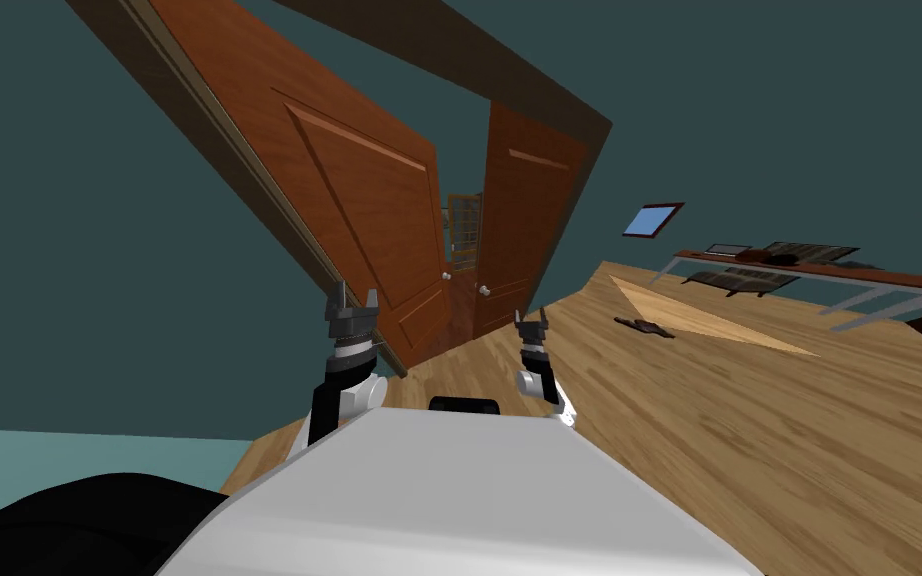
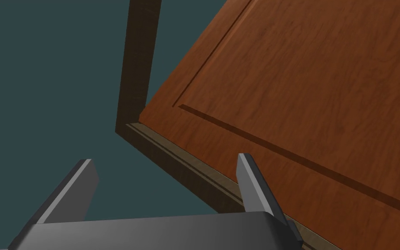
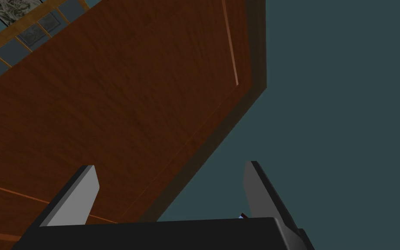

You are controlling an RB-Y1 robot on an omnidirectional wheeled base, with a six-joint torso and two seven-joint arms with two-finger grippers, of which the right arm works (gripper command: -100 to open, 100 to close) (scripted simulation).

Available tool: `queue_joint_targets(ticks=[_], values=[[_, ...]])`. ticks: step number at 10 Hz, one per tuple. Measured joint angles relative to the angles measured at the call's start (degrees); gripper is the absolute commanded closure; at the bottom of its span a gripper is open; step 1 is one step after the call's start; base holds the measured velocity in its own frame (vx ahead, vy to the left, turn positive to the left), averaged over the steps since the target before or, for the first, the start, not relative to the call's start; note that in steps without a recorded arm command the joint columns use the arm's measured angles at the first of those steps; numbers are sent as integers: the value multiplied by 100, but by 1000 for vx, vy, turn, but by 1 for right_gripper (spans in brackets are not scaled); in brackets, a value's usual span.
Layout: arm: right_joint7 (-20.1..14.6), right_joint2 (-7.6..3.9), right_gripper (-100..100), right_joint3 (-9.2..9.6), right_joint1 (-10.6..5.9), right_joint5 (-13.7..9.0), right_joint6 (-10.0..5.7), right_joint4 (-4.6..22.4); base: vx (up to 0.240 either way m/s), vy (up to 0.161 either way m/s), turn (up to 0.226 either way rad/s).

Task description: Push the door open

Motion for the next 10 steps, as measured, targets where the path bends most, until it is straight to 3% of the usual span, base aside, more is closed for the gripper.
queue_joint_targets(ticks=[10], values=[[-810,7,-100,-34,-449,-490,-186,1248,44,-100,190]])
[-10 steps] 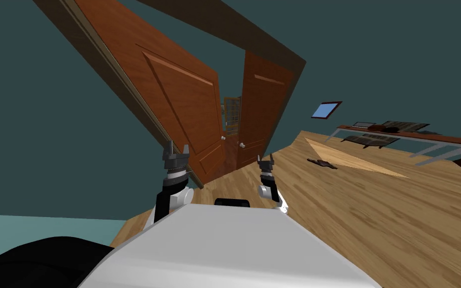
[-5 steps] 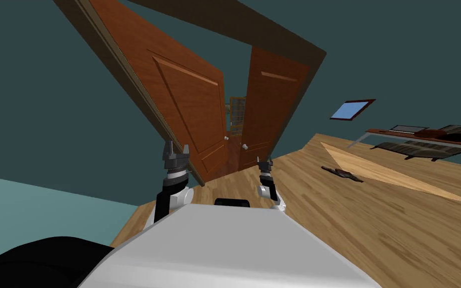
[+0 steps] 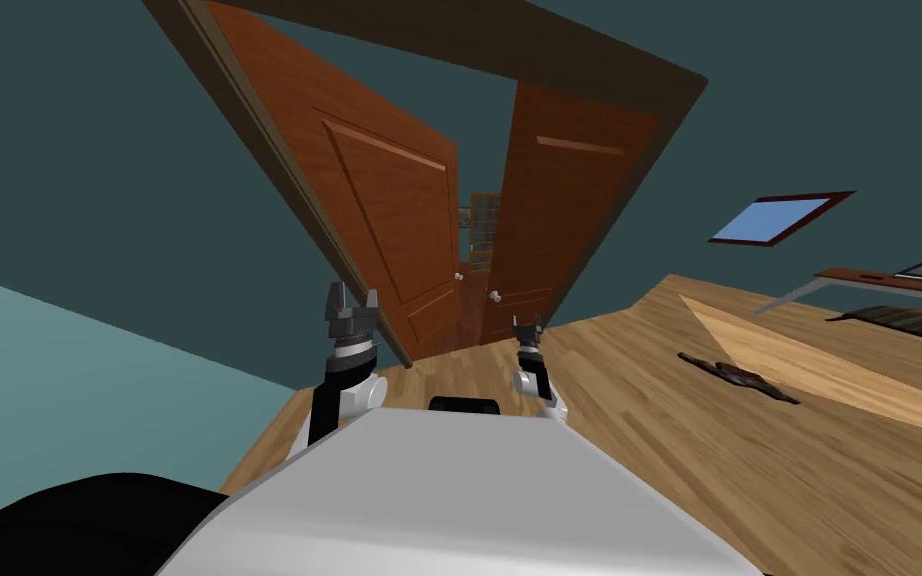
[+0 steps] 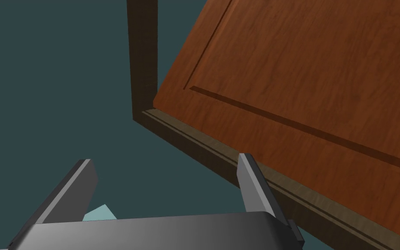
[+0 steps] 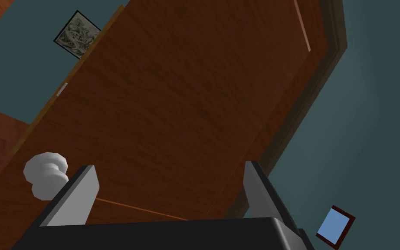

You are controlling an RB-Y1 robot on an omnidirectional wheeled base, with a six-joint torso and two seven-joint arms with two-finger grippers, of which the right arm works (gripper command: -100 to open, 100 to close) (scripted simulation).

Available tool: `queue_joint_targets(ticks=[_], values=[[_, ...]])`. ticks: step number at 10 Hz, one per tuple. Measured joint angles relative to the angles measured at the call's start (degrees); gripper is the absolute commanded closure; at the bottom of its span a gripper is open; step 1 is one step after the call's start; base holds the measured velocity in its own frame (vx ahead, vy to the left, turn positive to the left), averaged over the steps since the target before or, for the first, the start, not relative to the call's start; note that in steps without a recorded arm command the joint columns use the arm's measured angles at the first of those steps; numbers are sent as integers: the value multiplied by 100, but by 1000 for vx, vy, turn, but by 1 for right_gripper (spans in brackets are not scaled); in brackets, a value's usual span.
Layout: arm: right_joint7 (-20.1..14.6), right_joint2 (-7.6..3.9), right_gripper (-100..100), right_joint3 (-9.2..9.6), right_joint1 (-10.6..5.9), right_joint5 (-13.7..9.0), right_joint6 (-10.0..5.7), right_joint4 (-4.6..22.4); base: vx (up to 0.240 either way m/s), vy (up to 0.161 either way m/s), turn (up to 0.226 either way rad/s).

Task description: Push the door open

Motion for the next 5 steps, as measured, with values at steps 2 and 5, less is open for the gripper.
queue_joint_targets(ticks=[2,5], values=[[-164,12,-100,-1,-57,-95,-36,207,33,-107,211],[-403,30,-100,-14,-244,-238,-125,664,32,-102,189]])
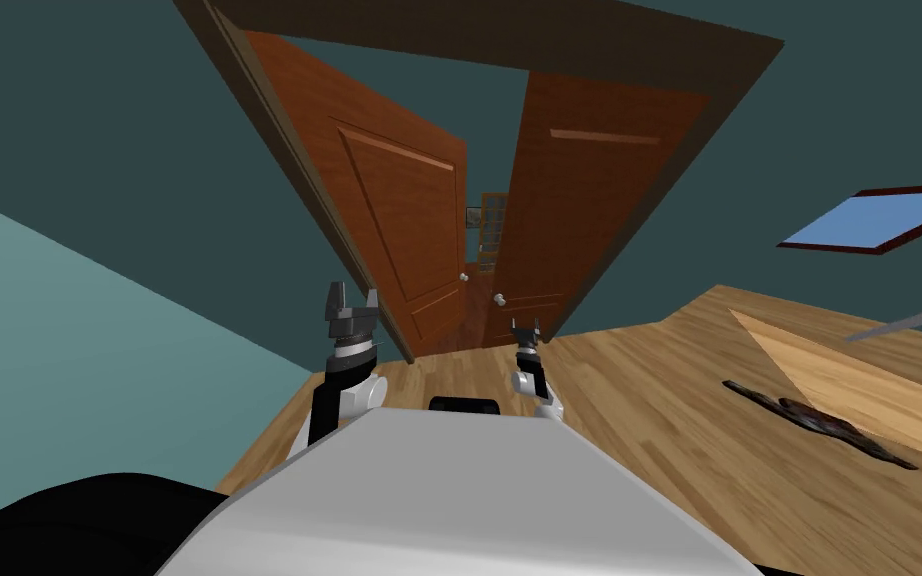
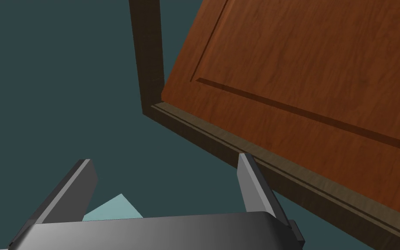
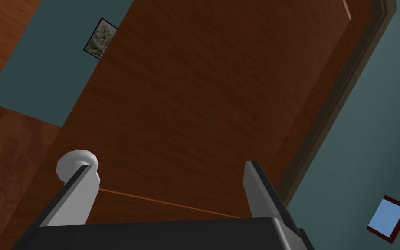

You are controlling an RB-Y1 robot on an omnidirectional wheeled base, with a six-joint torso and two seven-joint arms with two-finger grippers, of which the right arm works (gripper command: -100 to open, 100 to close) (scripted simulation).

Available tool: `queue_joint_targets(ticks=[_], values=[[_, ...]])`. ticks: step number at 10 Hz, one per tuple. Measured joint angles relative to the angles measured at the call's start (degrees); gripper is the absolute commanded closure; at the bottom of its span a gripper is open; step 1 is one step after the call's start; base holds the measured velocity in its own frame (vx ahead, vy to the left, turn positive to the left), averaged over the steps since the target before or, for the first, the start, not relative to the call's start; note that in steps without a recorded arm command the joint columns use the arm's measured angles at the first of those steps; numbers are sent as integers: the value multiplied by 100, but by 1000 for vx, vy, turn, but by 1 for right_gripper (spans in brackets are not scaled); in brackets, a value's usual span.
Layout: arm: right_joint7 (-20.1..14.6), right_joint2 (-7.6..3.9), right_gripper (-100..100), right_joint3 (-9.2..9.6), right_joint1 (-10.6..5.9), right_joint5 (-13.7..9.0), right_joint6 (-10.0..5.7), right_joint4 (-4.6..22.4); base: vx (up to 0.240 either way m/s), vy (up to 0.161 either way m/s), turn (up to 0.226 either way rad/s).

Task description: Push the door open

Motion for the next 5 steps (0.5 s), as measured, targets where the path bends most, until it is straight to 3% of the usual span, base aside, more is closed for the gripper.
queue_joint_targets(ticks=[5], values=[[-375,46,-100,-15,-188,-234,-60,539,21,-105,174]])
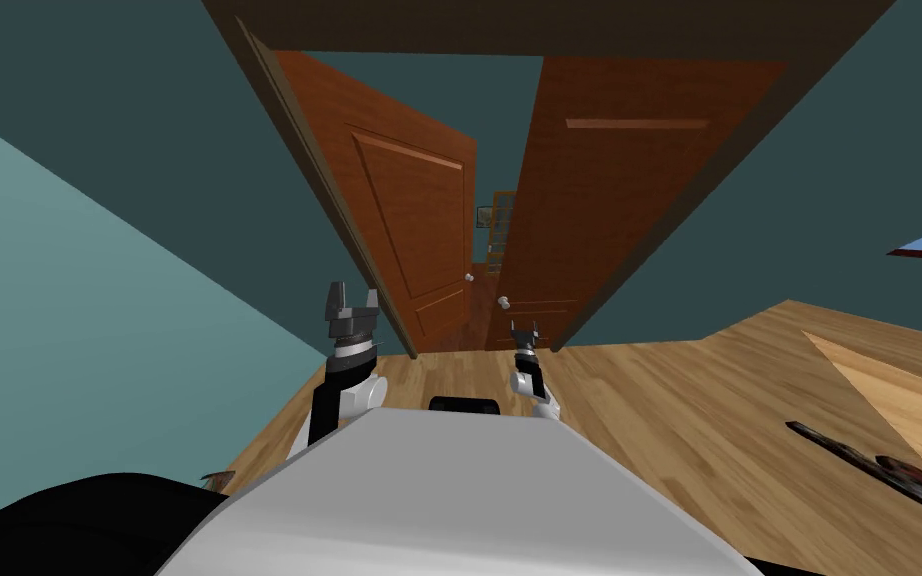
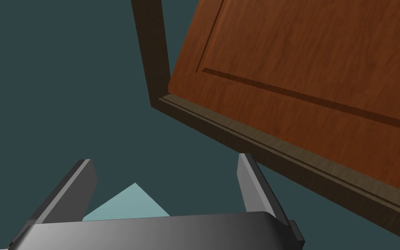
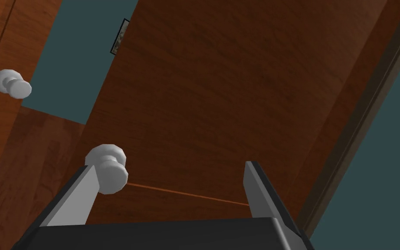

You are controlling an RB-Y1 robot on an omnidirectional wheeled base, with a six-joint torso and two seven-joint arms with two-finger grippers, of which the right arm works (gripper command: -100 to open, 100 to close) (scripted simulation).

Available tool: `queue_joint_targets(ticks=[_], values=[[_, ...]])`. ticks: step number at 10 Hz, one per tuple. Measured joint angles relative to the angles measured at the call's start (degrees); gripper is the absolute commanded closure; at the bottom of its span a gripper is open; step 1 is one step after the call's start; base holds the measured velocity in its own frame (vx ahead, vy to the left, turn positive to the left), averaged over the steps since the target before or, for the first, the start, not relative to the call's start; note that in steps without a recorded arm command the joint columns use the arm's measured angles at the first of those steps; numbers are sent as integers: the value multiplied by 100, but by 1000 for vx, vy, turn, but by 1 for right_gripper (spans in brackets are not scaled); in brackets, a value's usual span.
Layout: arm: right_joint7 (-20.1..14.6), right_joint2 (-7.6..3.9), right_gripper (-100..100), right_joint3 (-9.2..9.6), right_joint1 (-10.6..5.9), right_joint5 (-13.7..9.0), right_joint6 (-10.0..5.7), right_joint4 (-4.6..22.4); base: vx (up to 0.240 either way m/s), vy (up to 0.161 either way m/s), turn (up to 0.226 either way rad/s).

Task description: Push the door open

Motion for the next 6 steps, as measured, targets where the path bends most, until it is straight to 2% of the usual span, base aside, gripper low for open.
queue_joint_targets(ticks=[2,6], values=[[-160,18,-100,1,-94,-85,-81,288,11,-109,201],[-439,63,-100,-18,-263,-266,-115,709,17,-102,164]])
